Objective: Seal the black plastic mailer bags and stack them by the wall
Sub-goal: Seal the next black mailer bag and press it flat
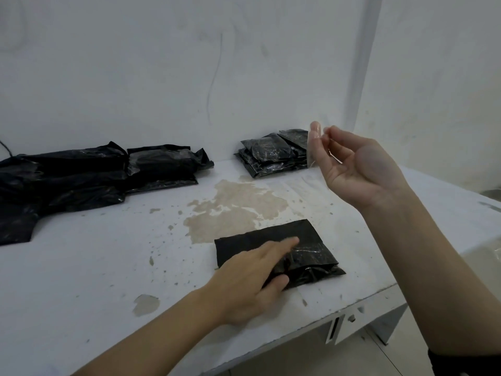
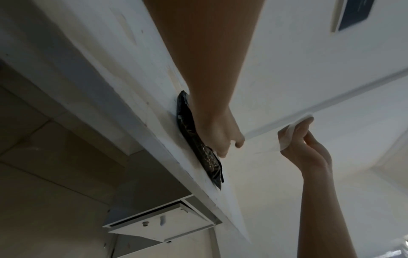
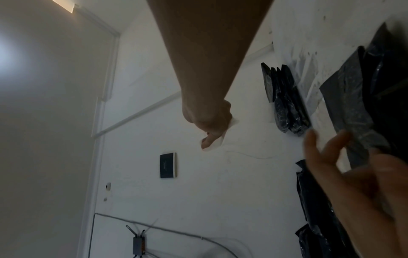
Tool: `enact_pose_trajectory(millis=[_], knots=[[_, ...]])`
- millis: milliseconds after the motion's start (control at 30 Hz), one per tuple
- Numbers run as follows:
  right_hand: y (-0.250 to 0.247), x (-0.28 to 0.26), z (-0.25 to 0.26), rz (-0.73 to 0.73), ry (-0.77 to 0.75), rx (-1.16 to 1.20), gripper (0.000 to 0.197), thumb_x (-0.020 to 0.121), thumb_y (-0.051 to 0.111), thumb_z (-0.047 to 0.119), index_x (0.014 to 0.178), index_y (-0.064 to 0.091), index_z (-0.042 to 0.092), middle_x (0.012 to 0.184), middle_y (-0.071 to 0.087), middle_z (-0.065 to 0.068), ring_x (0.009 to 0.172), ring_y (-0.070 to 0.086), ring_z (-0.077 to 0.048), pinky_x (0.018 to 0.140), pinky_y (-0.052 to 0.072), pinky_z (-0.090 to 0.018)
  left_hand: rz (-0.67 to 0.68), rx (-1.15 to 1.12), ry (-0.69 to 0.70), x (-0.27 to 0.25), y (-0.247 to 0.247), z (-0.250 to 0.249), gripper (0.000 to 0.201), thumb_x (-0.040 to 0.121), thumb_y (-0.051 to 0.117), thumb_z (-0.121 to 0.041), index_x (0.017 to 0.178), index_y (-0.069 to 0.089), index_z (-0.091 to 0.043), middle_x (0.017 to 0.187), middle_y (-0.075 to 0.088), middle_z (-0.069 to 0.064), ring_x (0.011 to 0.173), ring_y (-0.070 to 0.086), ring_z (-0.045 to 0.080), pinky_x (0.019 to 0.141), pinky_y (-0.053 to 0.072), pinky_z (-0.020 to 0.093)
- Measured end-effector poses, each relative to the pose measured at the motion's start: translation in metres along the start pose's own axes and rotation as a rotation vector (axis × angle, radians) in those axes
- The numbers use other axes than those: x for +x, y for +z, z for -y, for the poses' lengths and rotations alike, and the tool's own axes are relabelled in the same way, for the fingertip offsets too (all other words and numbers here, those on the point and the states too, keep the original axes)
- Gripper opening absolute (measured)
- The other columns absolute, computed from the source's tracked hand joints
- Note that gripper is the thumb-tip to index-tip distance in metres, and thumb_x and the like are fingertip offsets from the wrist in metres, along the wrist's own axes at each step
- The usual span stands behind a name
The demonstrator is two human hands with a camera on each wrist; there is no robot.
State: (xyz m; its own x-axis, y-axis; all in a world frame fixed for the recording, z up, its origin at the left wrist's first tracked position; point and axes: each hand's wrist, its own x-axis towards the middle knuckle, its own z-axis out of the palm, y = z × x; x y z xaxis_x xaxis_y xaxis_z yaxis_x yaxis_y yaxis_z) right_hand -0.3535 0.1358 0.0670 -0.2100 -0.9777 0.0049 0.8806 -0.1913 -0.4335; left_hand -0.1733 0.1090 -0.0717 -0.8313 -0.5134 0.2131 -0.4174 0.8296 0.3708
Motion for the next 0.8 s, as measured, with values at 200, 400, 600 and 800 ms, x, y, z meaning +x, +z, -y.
enact_pose_trajectory(millis=[200, 400, 600, 800], knots=[[0.003, -0.001, -0.017, 0.003, 0.056, 0.008, 0.011, 0.093, 0.054, 0.000, 0.083, 0.057, -0.004, 0.083, 0.057, -0.014, 0.070, 0.069, -0.027, 0.052, 0.057, -0.030, -0.130, -0.886, -0.517, 0.008, -0.013, 0.005, 0.024, 0.103, 0.031, -0.035, 0.119, 0.045, -0.026, 0.124, 0.054, -0.004, 0.096, 0.067, 0.002, 0.100, 0.037, 0.022], [0.006, 0.002, -0.048, 0.028, 0.166, -0.003, 0.013, 0.092, 0.054, 0.001, 0.080, 0.057, -0.003, 0.088, 0.063, -0.017, 0.066, 0.069, -0.025, 0.050, 0.057, -0.029, -0.001, -1.154, -0.639, 0.013, -0.026, 0.009, 0.048, 0.094, 0.037, -0.047, 0.112, 0.063, -0.011, 0.114, 0.067, 0.005, 0.105, 0.066, 0.015, 0.118, 0.000, 0.047], [0.013, 0.004, -0.073, 0.054, 0.237, 0.028, 0.011, 0.092, 0.055, 0.001, 0.081, 0.057, -0.003, 0.102, 0.057, -0.015, 0.069, 0.070, -0.027, 0.051, 0.057, -0.032, -0.009, -1.276, -0.635, 0.012, -0.031, 0.008, 0.045, 0.088, 0.042, -0.043, 0.096, 0.069, -0.008, 0.090, 0.072, 0.005, 0.097, 0.066, 0.018, 0.118, -0.002, 0.049], [0.012, 0.005, -0.074, 0.040, 0.239, 0.030, 0.008, 0.091, 0.057, 0.000, 0.083, 0.058, -0.003, 0.099, 0.058, -0.015, 0.070, 0.070, -0.028, 0.052, 0.058, -0.032, -0.101, -1.347, -0.585, 0.007, -0.031, 0.004, 0.029, 0.074, 0.057, -0.038, 0.078, 0.060, -0.010, 0.122, 0.061, 0.000, 0.088, 0.070, 0.011, 0.117, 0.003, 0.052]])
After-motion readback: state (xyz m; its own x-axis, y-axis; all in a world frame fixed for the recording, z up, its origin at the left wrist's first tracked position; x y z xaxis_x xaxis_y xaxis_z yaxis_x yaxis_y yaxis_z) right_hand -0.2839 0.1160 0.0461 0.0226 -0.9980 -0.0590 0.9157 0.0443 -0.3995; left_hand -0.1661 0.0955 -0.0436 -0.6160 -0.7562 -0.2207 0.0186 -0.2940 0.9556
